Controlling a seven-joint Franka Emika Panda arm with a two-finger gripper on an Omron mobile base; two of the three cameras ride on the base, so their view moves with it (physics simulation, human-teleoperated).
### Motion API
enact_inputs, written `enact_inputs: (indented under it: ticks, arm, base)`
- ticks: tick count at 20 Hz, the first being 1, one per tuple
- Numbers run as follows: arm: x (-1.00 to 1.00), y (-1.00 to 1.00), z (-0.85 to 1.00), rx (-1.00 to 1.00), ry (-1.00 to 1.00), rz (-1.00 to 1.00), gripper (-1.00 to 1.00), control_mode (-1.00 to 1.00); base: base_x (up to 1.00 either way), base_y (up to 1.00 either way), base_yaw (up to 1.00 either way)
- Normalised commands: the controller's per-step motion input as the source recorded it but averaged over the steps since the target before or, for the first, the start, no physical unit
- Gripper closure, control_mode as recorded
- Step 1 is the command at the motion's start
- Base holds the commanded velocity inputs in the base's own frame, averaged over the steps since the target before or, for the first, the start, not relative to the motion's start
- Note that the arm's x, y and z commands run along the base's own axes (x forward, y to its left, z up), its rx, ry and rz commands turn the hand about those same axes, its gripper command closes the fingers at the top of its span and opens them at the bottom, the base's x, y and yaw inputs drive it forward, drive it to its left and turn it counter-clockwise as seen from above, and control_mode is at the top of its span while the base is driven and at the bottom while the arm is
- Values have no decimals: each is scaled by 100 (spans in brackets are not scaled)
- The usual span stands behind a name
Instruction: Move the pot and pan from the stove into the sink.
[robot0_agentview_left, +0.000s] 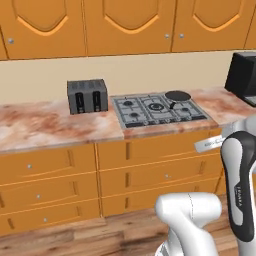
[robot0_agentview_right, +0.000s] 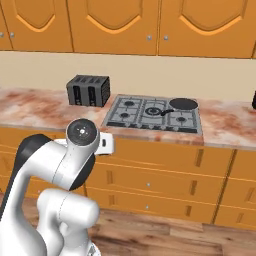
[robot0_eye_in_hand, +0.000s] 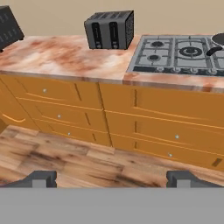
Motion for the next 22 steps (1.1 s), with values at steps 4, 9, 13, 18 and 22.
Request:
enact_inputs:
  ticks: [4, 9, 13, 18, 22]
  arm:
    - [0, 0, 0, 0, 0, 0, -100, 100]
    - [0, 0, 0, 0, 0, 0, -100, 100]
    - [0, 0, 0, 0, 0, 0, -100, 100]
    - [0, 0, 0, 0, 0, 0, -100, 100]
    - [0, 0, 0, 0, 0, 0, -100, 100]
  base:
    - [19, -81, 0]
    - [17, -74, 0]
    - [5, -53, 0]
    - [1, -21, 0]
    - [21, 0, 0]
